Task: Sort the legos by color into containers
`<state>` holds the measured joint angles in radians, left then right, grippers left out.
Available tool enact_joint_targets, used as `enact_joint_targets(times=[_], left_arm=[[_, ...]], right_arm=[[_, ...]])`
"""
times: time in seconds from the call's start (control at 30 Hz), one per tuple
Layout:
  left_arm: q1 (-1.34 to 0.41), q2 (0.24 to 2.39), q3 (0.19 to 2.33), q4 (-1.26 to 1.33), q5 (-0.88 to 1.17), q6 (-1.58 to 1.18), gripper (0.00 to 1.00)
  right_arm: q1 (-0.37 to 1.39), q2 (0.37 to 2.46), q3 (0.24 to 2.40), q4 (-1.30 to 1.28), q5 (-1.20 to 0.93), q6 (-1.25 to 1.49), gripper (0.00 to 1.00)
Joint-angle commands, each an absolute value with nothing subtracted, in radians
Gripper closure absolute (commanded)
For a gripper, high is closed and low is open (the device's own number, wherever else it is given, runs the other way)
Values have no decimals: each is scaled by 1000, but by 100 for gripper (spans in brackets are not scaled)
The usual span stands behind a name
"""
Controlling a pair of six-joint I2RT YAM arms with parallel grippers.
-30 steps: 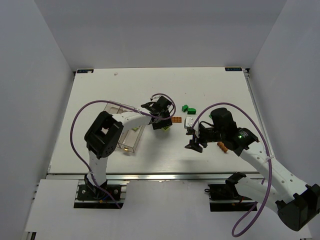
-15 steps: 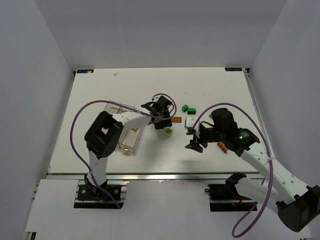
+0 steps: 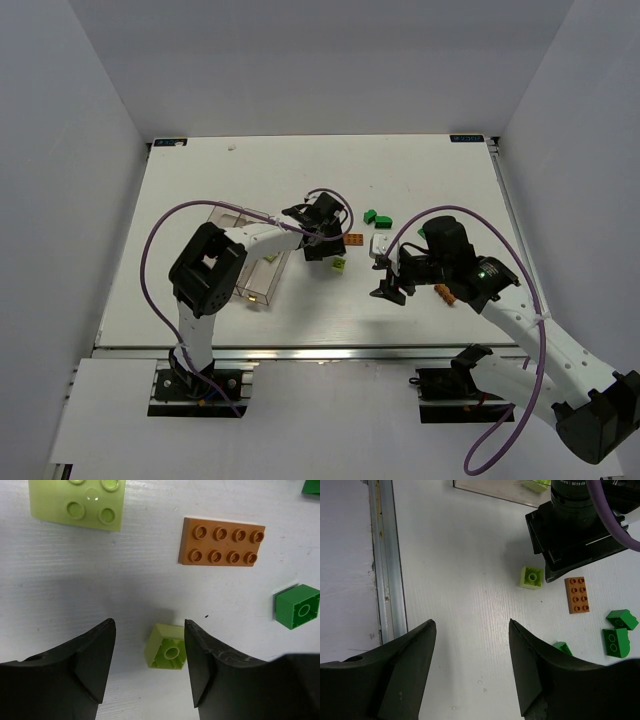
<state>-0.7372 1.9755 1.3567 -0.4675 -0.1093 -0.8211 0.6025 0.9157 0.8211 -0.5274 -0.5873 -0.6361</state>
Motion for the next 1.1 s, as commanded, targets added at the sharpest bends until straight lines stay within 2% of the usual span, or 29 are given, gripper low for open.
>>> enact_joint_targets(times=[0.0, 0.4, 1.07], left_arm=[[-744, 1962, 1374, -506, -100, -790, 32], [-767, 2017, 1445, -540, -103, -675, 29], [-781, 2008, 1410, -511, 75, -522, 28]], right_arm=[[601, 900, 824, -523, -612, -644, 34], [600, 900, 825, -525, -611, -644, 34], [601, 902, 822, -525, -611, -644, 34]])
